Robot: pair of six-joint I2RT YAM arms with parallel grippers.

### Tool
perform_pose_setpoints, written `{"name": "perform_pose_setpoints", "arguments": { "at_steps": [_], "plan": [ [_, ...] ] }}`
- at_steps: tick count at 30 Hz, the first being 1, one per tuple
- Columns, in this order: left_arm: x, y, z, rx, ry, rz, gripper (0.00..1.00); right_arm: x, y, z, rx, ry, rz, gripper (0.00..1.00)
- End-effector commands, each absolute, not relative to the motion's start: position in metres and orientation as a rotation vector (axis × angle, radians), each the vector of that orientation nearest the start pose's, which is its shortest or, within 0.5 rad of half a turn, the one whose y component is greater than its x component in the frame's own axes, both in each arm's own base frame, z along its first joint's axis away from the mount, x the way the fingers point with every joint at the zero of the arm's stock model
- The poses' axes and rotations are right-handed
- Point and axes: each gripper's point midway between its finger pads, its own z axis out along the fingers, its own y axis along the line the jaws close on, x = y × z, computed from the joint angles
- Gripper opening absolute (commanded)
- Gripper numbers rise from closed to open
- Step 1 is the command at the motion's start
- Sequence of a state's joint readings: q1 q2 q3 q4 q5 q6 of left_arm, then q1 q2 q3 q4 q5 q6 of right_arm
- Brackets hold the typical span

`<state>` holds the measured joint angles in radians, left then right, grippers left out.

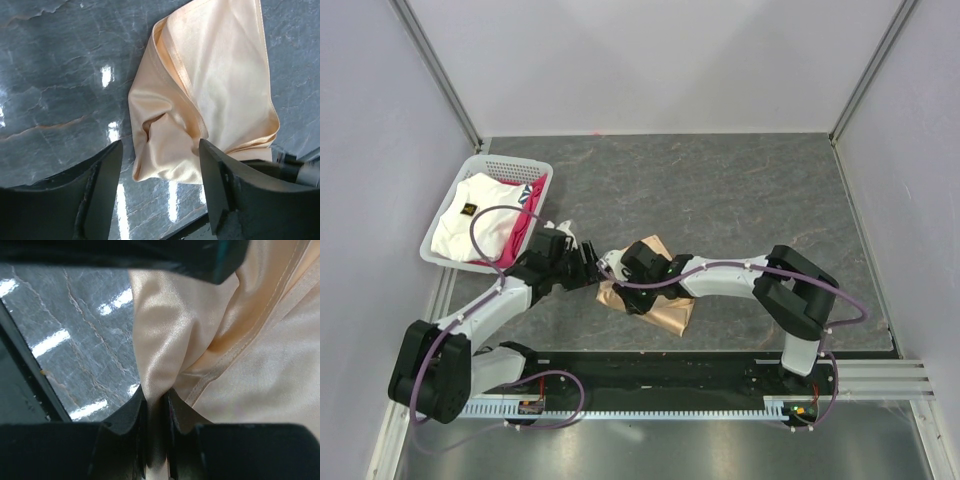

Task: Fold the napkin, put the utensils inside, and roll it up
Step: Roll the napkin with the utensil

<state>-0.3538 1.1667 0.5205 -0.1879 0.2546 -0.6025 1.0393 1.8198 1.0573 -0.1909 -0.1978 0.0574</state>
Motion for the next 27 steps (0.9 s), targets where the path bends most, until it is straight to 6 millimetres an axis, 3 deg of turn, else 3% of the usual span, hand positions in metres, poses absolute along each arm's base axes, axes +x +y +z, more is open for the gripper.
{"name": "perform_pose_setpoints", "arguments": {
  "at_steps": [1,9,17,23,27],
  "plan": [
    [0.236,-0.153,0.055,-0.250,2.479,-0.705,0.73,0.145,0.351,-0.012,-1.388,2.506,0.833,0.17],
    [0.232,-0.165,0.053,-0.206,2.416,-0.832,0.79,0.150,0.349,-0.011,-1.357,2.568,1.082,0.17],
    [0.236,-0.163,0.041,-0.223,2.408,-0.813,0.79,0.155,0.349,-0.015,-1.310,2.602,1.249,0.15],
    [0.241,-0.166,0.035,-0.224,2.390,-0.821,0.71,0.157,0.346,-0.020,-1.292,2.622,1.290,0.14],
    [0.241,-0.167,0.031,-0.221,2.407,-0.825,0.61,0.159,0.343,-0.022,-1.281,2.632,1.290,0.14]
  ]
}}
